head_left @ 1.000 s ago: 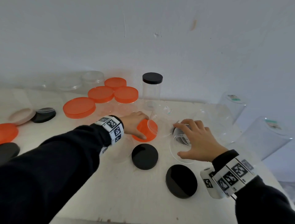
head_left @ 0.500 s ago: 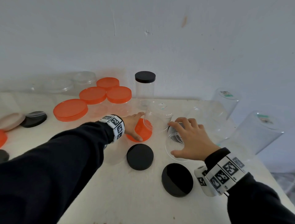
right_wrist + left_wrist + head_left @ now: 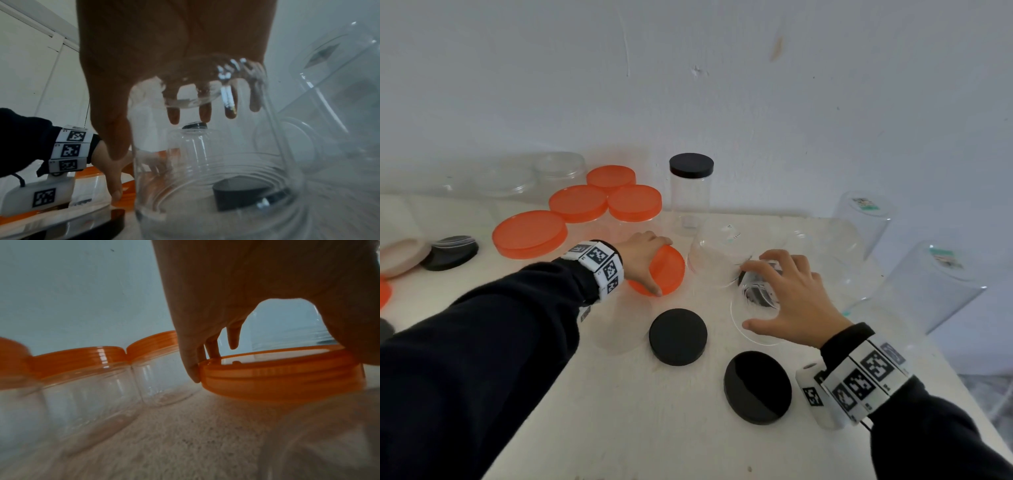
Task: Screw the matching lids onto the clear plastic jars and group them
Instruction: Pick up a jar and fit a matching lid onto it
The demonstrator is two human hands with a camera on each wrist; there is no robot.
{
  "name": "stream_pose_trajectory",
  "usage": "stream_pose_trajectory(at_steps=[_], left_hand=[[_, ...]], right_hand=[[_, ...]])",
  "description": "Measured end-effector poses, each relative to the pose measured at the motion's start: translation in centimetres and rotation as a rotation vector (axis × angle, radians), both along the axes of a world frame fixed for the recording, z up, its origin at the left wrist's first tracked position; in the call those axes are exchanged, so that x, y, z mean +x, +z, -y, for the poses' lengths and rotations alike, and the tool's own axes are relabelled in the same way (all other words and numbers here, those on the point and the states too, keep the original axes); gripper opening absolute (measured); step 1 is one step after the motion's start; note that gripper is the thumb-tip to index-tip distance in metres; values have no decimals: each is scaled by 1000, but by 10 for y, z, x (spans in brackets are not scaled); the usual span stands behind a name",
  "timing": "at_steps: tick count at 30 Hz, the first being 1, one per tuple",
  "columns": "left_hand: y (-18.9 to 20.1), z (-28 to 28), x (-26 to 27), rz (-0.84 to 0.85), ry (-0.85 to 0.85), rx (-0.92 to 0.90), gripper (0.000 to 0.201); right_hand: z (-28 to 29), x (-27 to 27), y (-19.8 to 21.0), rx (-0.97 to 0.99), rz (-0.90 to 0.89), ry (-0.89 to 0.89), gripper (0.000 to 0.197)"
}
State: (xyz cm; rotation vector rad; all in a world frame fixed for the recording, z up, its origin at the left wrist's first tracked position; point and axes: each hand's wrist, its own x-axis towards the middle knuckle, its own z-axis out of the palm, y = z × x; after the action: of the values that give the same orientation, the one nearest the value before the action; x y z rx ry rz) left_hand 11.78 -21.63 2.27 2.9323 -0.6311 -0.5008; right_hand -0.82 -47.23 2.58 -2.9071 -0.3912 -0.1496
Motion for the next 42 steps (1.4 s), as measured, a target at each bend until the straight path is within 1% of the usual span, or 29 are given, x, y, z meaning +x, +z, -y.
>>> stream_pose_trajectory(at_steps=[4,7,9,12,15,17,20,21,24,28,30,37,42], left_hand=[[3,-15,-1,27,38,-110,107],[9,-22,-2,46,57,-214,106],[13,-25,-5,42,73,-299,105],[18,-28,-10,75,64,-393,102],[22,-31,-17,132,70,-503,103],[23,-32,-23,140,82,-591,106],[21,-31,-33,128,63,-687,116],[20,-30,-37,128,51,-706,116],[18,-25,-44,111,6,-752,111],[17,-15,-52,92,-52,-782,108],[17,-10,-56,101,-91,-787,107],[16,7,-66,137,-192,-812,101],[14,17,-67,121,-227,-813,105]], right_hand=[[-2,0,1,123,49,30,86],[-5,1,5,267,36,63,87],[-6,0,4,362,36,78,85],[-4,-1,0,462,-3,39,83],[0,0,-5,531,-50,-17,81],[1,1,-6,551,-64,-39,81],[2,1,-7,576,-98,-31,90],[2,0,-7,566,-106,-39,92],[1,-2,-7,517,-96,-85,88],[1,-5,-3,502,-93,-105,73],[2,-7,-3,529,-106,-113,72],[14,-10,-7,627,-198,-155,77],[23,-12,-11,689,-290,-104,97]])
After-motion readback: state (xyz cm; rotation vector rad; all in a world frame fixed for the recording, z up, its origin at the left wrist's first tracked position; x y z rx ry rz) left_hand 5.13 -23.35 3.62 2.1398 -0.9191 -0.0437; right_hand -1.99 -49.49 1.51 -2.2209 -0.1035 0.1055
